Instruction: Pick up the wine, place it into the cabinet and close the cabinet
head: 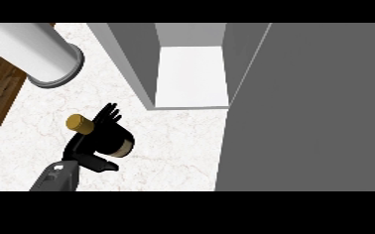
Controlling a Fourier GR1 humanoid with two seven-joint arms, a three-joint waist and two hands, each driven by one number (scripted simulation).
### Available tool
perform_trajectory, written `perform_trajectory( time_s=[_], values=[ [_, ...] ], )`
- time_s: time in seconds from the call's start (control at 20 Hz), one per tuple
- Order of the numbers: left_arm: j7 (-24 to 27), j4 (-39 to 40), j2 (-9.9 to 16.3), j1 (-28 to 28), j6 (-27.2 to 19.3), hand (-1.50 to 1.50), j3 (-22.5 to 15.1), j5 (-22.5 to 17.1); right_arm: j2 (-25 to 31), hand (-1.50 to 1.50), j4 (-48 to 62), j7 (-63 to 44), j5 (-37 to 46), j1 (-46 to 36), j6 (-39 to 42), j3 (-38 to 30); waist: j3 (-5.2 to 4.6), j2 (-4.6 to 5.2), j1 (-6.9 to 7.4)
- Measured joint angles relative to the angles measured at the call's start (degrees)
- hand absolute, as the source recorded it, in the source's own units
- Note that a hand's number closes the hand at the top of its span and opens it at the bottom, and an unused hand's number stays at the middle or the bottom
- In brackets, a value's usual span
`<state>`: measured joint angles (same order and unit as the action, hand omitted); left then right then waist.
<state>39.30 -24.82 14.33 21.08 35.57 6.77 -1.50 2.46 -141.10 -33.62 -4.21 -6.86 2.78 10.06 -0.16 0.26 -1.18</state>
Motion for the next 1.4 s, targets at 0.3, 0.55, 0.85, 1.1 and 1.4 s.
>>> perform_trajectory(
  time_s=[0.3, 0.55, 0.85, 1.1, 1.4],
  values=[
    [2.17, 1.43, -1.47, 0.76, -0.91, -1.50, -1.29, 0.55, 0.40, -1.50, -0.30, -1.25, 0.05, -0.93, -0.12, -0.69, 0.01, -0.02, 0.03],
    [4.21, 2.02, -2.53, 1.59, -2.24, -1.50, -1.80, 0.61, 0.39, -1.50, -0.35, -1.53, 0.10, -0.65, 0.02, -0.74, 0.03, -0.02, 0.01],
    [4.51, 3.50, -3.01, 3.60, -2.58, 1.50, -0.66, -1.19, 0.36, -1.50, -0.63, -3.40, 0.06, -1.52, -0.30, -0.91, 0.20, -0.15, 0.02],
    [2.20, 3.95, -4.79, 5.31, -1.67, 1.50, -0.54, -2.58, 0.43, -1.50, -0.49, -3.35, 0.11, -1.38, 0.09, -1.25, 0.16, -0.13, 0.10],
    [0.85, 3.57, -6.08, 4.94, -0.14, 1.50, -1.57, -3.01, -0.03, -1.50, -0.13, -0.25, -0.10, 1.47, 1.56, -1.52, 0.12, -0.10, 0.23]
  ],
)
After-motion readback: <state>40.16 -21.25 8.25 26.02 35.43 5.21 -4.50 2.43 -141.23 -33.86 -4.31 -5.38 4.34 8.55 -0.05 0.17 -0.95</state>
